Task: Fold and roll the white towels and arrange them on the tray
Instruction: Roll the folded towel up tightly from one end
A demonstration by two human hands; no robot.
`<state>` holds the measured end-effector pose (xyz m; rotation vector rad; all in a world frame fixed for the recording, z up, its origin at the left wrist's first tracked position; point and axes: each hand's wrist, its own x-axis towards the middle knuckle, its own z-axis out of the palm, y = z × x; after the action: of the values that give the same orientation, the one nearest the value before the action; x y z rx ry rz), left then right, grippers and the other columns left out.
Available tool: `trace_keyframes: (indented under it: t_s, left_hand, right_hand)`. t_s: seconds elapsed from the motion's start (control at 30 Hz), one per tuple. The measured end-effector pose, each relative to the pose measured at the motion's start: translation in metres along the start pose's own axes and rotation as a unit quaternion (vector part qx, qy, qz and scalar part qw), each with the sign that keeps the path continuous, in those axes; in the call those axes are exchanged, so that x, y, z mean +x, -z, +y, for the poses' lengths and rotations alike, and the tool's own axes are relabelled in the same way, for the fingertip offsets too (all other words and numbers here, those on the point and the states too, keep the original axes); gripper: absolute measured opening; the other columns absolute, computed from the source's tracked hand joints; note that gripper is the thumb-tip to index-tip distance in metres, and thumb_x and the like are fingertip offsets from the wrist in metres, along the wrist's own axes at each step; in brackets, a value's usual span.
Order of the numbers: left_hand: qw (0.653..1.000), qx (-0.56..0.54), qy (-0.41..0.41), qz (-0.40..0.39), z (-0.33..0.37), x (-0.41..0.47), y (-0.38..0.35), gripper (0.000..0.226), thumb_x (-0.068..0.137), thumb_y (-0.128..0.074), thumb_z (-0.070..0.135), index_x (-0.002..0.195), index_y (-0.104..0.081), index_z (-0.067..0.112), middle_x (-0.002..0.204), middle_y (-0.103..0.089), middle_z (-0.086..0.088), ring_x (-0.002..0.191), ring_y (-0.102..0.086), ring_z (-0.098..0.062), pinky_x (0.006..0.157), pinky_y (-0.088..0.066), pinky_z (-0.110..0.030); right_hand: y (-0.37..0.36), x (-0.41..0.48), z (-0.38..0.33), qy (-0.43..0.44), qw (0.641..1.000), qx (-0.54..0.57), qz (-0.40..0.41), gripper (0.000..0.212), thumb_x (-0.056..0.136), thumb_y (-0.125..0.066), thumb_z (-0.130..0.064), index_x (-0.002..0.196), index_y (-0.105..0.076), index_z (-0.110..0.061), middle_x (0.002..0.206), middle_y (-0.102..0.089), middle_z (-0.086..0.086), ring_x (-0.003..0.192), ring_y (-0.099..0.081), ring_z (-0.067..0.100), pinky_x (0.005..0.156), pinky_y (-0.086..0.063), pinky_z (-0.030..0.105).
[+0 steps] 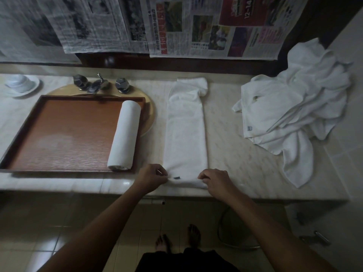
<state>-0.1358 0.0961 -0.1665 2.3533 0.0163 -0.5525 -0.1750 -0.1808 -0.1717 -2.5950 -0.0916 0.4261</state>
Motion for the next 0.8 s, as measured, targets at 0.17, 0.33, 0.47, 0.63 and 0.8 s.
trace_keyframes:
  t_s: [0.17,0.33,0.47,0.63,0.8]
  left_hand:
    - [1.000,0.000,-0.017,0.023,0.004,0.000,-0.006,0.011,0.082,-0.079,0.013,0.089,-0.076,0.021,0.083,-0.071,0.005,0.074,-0.065,-0.005,0.060,-0.048,-0.019]
    - [0.979,0.075,-0.164,0.092,0.003,-0.010,-0.024,0.020,0.082,-0.069,-0.003,0.084,-0.072,0.017,0.088,-0.061,0.001,0.071,-0.057,-0.013,0.060,-0.044,-0.025]
    - [0.944,0.176,-0.259,0.106,-0.004,-0.021,-0.042,0.022,0.082,-0.066,-0.008,0.090,-0.071,0.012,0.087,-0.060,-0.003,0.078,-0.054,-0.022,0.060,-0.050,-0.038]
    - [0.927,0.228,-0.287,0.082,-0.018,-0.025,-0.048,0.035,0.073,-0.053,-0.002,0.103,-0.066,0.010,0.099,-0.059,-0.004,0.086,-0.048,-0.026,0.071,-0.047,-0.041]
    - [0.922,0.249,-0.288,0.067,-0.019,-0.018,-0.040,0.046,0.069,-0.058,-0.006,0.110,-0.065,0.014,0.103,-0.057,-0.002,0.089,-0.049,-0.024,0.070,-0.047,-0.037]
  right_hand:
    - [-0.004,0.001,-0.003,0.035,0.998,0.012,0.044,0.024,0.094,-0.065,-0.005,0.105,-0.071,-0.025,0.104,-0.063,-0.008,0.095,-0.058,0.009,0.081,-0.049,0.028]
    - [-0.019,-0.010,-0.007,0.080,0.994,-0.008,0.076,0.041,0.082,-0.060,0.014,0.101,-0.069,-0.021,0.104,-0.056,-0.006,0.094,-0.055,0.011,0.073,-0.054,0.030]
    - [-0.033,-0.020,-0.006,0.088,0.989,-0.048,0.106,0.041,0.076,-0.063,0.013,0.103,-0.071,-0.017,0.104,-0.059,-0.003,0.096,-0.052,0.019,0.067,-0.050,0.031]
    - [-0.032,-0.023,-0.006,0.119,0.983,-0.096,0.099,0.034,0.081,-0.058,-0.009,0.113,-0.065,-0.019,0.111,-0.057,-0.002,0.098,-0.049,0.021,0.079,-0.048,0.034]
    - [-0.027,-0.020,-0.006,0.124,0.981,-0.128,0.076,0.038,0.081,-0.061,-0.011,0.116,-0.059,-0.025,0.113,-0.056,-0.005,0.101,-0.050,0.020,0.085,-0.044,0.034]
